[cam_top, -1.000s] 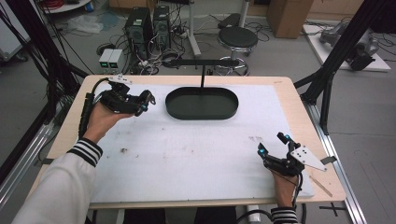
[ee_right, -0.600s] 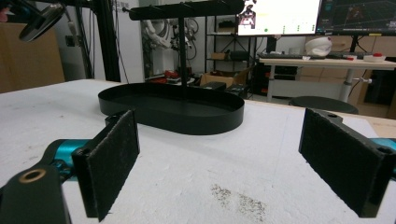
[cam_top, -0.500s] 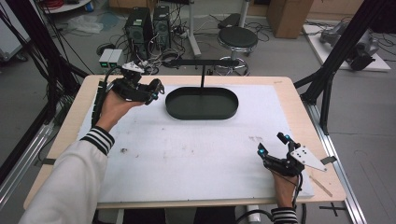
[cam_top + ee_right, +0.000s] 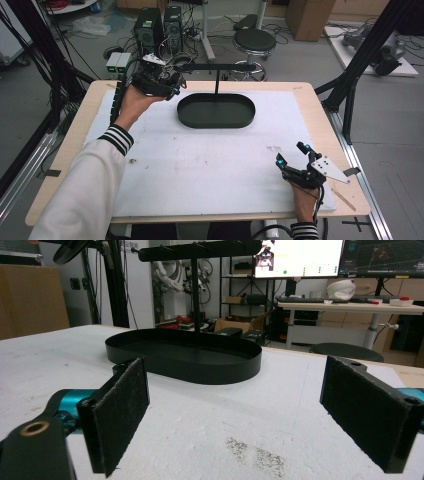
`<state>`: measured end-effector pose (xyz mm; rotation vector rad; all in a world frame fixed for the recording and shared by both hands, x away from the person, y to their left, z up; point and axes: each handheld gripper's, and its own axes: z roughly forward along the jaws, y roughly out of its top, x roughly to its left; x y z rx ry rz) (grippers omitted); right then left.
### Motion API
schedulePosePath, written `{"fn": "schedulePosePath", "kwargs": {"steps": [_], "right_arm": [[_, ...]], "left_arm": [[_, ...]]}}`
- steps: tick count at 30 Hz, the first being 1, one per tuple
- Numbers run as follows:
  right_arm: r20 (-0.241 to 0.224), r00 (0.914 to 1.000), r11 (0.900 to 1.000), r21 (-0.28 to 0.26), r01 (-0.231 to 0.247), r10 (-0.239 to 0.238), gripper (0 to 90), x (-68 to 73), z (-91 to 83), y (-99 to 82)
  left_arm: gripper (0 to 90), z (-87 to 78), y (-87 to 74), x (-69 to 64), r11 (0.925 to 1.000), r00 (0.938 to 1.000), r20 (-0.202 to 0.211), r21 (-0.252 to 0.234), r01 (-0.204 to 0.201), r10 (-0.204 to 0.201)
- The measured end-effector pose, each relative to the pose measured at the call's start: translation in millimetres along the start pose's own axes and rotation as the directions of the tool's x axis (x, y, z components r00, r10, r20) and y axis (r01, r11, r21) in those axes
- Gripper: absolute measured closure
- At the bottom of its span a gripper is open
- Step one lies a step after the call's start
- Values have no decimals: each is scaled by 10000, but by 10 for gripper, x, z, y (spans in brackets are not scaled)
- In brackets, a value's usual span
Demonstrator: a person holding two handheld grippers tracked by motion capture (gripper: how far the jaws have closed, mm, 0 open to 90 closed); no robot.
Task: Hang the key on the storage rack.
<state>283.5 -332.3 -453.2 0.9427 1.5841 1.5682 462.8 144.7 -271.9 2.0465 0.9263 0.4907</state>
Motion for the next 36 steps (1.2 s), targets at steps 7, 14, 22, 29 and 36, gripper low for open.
{"fn": "schedulePosePath", "kwargs": {"steps": [7, 14, 22, 29, 36], "right_arm": [[-10, 10000, 10000, -35, -23, 23, 114, 1, 2, -1], [-16, 10000, 10000, -43, -53, 53, 114, 0, 2, -2], [-14, 9999, 9999, -6, -161, 161, 114, 5, -3, -1], [-26, 9999, 9999, 2, -169, 169, 114, 5, -3, -2], [-24, 9998, 9998, 1, -176, 176, 114, 7, -2, -2]], "left_arm": [[487, 59, 131, 20, 10000, 10000, -11, -84, 23, -23], [487, 120, 242, 32, 9999, 10000, -67, -136, 33, -34], [487, 176, 323, 55, 10000, 9997, -226, -85, -6, 4], [486, 238, 337, 52, 9999, 9998, -202, -103, 1, -3], [487, 281, 356, 57, 9994, 9995, -289, -334, 76, -86]]}}
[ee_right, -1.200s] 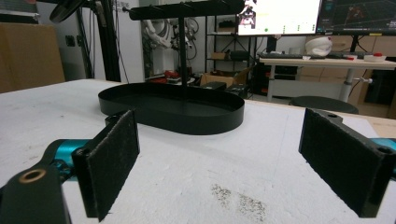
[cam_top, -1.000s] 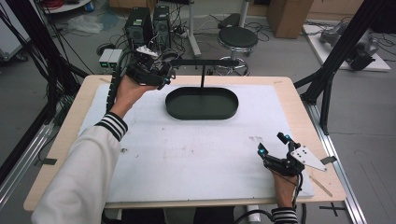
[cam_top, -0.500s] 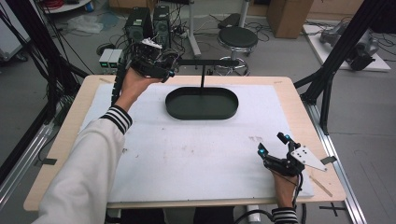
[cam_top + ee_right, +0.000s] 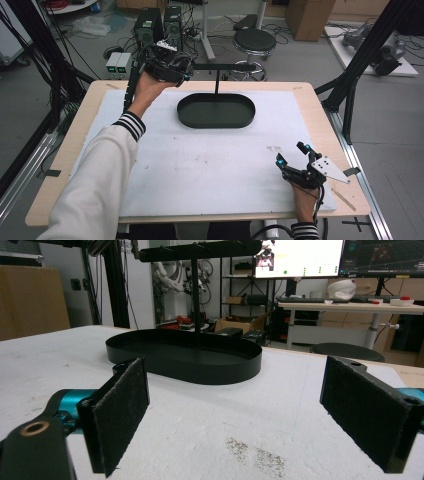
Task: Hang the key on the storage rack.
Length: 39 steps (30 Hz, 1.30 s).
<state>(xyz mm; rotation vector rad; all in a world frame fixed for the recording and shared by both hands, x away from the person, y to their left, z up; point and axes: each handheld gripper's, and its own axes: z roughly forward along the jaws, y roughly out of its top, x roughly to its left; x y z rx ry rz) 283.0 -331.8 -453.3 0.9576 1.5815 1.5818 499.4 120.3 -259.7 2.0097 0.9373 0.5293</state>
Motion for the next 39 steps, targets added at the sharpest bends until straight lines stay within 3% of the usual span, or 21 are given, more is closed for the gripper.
{"fn": "schedulePosePath", "kwargs": {"steps": [17, 26, 39], "right_arm": [[-1, 10000, 10000, 0, 24, -24, 114, -3, 0, 1], [-3, 10000, 10000, -28, 35, -35, 114, -4, 1, 1], [4, 10000, 10000, 27, 31, -31, 114, -4, -3, 1]], "left_arm": [[486, 104, -91, 82, 9994, 9972, -670, -149, 312, -321], [487, 109, -145, 136, 9990, 9956, -897, 319, 317, -287], [487, 196, -447, 214, 9965, 9941, -983, 647, 524, -459]]}}
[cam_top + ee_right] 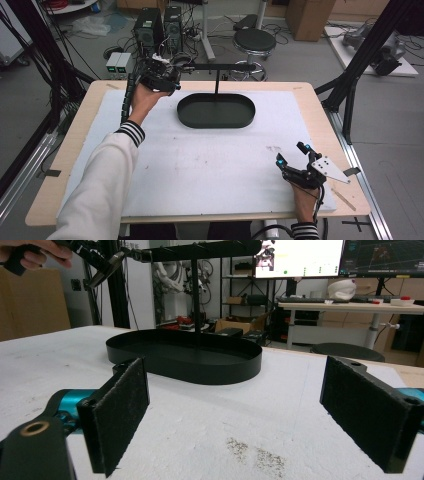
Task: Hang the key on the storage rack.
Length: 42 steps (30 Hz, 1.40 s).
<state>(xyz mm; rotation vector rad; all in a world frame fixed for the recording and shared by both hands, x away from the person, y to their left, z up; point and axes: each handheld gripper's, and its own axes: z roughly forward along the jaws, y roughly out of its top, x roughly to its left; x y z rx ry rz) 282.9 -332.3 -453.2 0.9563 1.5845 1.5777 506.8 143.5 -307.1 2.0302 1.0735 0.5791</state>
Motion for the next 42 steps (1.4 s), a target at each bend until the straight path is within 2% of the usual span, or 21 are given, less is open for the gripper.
{"fn": "schedulePosePath", "kwargs": {"steps": [4, 8, 11, 15, 18, 21, 26, 28, 30, 31, 32, 34, 35, 37, 40, 42], "right_arm": [[-3, 10000, 10000, 0, -4, 4, 114, -1, 0, -1], [1, 10000, 10000, -6, 12, -12, 114, -3, 0, -1], [0, 10000, 10000, -4, 6, -6, 114, -4, 0, -1], [-2, 10000, 10000, 3, 4, -4, 114, -3, -1, 0], [2, 10000, 10000, 1, -3, 3, 114, -3, -1, -1], [-7, 10000, 10000, -10, 9, -9, 114, -2, 0, 0], [-7, 10000, 10000, -32, -6, 6, 114, -3, -1, -2], [-20, 10000, 10000, -39, 0, 0, 114, -4, -3, -2], [-1, 10000, 10000, -51, 30, -30, 114, -8, -3, -2], [-8, 10000, 10000, -22, -33, 33, 114, -4, -5, -2], [9, 10000, 10000, 3, -68, 68, 114, 0, -9, -2], [-4, 10000, 10000, -13, -68, 68, 114, -2, -8, -3], [-11, 10000, 10000, -18, -89, 89, 114, -2, -9, -3], [7, 10000, 10000, -88, -38, 38, 114, -5, -7, -3], [-19, 10000, 9999, -87, -84, 84, 114, -4, -7, -4], [-21, 10000, 9999, -82, -76, 76, 114, -5, -7, -3]], "left_arm": [[486, 42, -64, 8, 10000, 10000, -5, 65, 76, -76], [486, 86, -114, 40, 9990, 9998, 70, 402, 168, -171], [486, 111, -160, 37, 9995, 9996, -24, 130, 295, -295], [485, 168, -200, 24, 9998, 9998, 111, 88, -169, 168], [485, 194, -233, 66, 9999, 9983, 558, -47, -160, 162], [483, 213, -264, 97, 9998, 9958, 910, -140, 110, -96], [474, 202, -301, 69, 9986, 9956, 894, -482, -238, 280], [364, 167, -318, 57, 9907, 9945, 795, -1235, -575, 676], [292, 123, -334, 39, 9791, 9926, 708, -1848, -845, 990], [240, 99, -346, 34, 9707, 9913, 731, -2225, -905, 1092], [168, 75, -357, 40, 9660, 9906, 975, -2490, -695, 964], [45, 20, -390, 55, 9492, 9867, 1408, -3129, -337, 814], [17, -18, -403, 67, 9414, 9825, 1618, -3357, -327, 918], [17, -108, -428, 86, 9266, 9784, 1571, -3699, -677, 1342], [17, -251, -491, 110, 9154, 9721, 1760, -3956, -744, 1550], [17, -342, -551, 115, 9112, 9686, 1884, -4054, -737, 1622]]}}
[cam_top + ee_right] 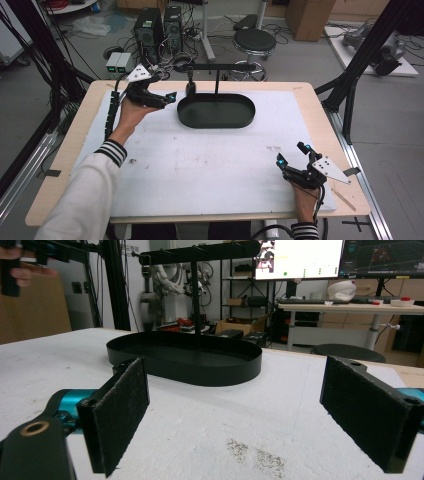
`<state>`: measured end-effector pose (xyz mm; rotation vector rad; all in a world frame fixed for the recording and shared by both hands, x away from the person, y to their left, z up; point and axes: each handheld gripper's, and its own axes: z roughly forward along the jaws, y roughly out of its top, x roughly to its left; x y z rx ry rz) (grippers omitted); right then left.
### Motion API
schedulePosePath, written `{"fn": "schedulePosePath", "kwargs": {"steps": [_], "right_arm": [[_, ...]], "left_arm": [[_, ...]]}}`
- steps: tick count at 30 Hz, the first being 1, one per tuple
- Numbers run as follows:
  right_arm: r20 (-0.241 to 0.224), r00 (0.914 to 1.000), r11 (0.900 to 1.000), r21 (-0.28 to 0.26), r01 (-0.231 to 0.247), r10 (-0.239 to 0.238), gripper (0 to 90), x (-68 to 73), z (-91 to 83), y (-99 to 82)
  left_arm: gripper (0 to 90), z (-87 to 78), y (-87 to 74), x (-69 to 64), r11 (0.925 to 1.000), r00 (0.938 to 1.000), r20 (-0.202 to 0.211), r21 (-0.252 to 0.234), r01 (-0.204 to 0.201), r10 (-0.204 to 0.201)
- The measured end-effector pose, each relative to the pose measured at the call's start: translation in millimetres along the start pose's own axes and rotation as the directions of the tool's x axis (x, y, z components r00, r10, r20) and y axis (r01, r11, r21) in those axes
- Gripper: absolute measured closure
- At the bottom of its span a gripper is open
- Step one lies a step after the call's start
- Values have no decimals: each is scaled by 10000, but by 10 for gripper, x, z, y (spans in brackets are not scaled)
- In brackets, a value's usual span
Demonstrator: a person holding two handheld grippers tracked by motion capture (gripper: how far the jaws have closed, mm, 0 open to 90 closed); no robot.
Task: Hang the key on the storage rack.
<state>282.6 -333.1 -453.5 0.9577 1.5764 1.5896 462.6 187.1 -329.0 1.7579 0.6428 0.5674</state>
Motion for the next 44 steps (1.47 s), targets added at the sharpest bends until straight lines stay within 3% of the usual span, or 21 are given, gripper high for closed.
{"fn": "schedulePosePath", "kwargs": {"steps": [8, 11, 16, 20, 22, 24, 28, 31, 33, 34, 37, 39, 42, 44], "right_arm": [[-8, 10000, 10000, 13, 82, -82, 114, 5, 1, 0], [19, 9999, 9999, -12, 156, -156, 114, 4, 4, 0], [45, 9998, 9998, -4, 187, -187, 114, 7, 7, 2], [37, 9998, 9998, 9, 184, -184, 114, 6, 5, 1], [30, 9998, 9998, -8, 203, -203, 114, 6, 7, 1], [22, 9999, 9999, 32, 147, -147, 114, 11, 5, 1], [26, 9998, 9998, -11, 201, -201, 114, 7, 7, 2], [26, 9998, 9998, -8, 214, -214, 114, 6, 7, 2], [8, 9998, 9998, 45, 186, -186, 114, 12, 4, 1], [13, 9998, 9998, 55, 187, -187, 114, 13, 4, 1], [11, 9998, 9998, 27, 189, -189, 114, 12, 4, 1], [-6, 9998, 9998, 25, 179, -179, 114, 12, 4, 0], [-2, 9998, 9998, 51, 214, -214, 114, 14, 2, 0], [-3, 9998, 9998, 23, 205, -205, 114, 13, 2, 0]], "left_arm": [[17, -566, -319, -102, 9979, 9997, 189, -619, 167, -156], [17, -761, -487, -145, 9982, 9998, 119, -574, 150, -144], [17, -1090, -742, -277, 9946, 9996, -236, -1024, 155, -180], [17, -1353, -948, -445, 9843, 9974, -577, -1734, 323, -429], [17, -1451, -1062, -520, 9829, 9966, -749, -1831, 205, -348], [17, -1511, -1149, -565, 9829, 9964, -804, -1835, 128, -280], [17, -1623, -1390, -655, 9771, 9926, -984, -2072, 492, -708], [17, -1653, -1571, -696, 9797, 9932, -914, -1930, 540, -728], [17, -1669, -1649, -691, 9776, 9930, -763, -1975, 731, -897], [17, -1681, -1676, -696, 9769, 9914, -918, -2010, 731, -931], [17, -1722, -1706, -695, 9629, 9889, -964, -2561, 849, -1128], [17, -1725, -1711, -681, 9606, 9876, -923, -2596, 991, -1268], [17, -1737, -1720, -692, 9580, 9889, -906, -2727, 892, -1178], [16, -1732, -1718, -697, 9603, 9895, -948, -2670, 802, -1090]]}}
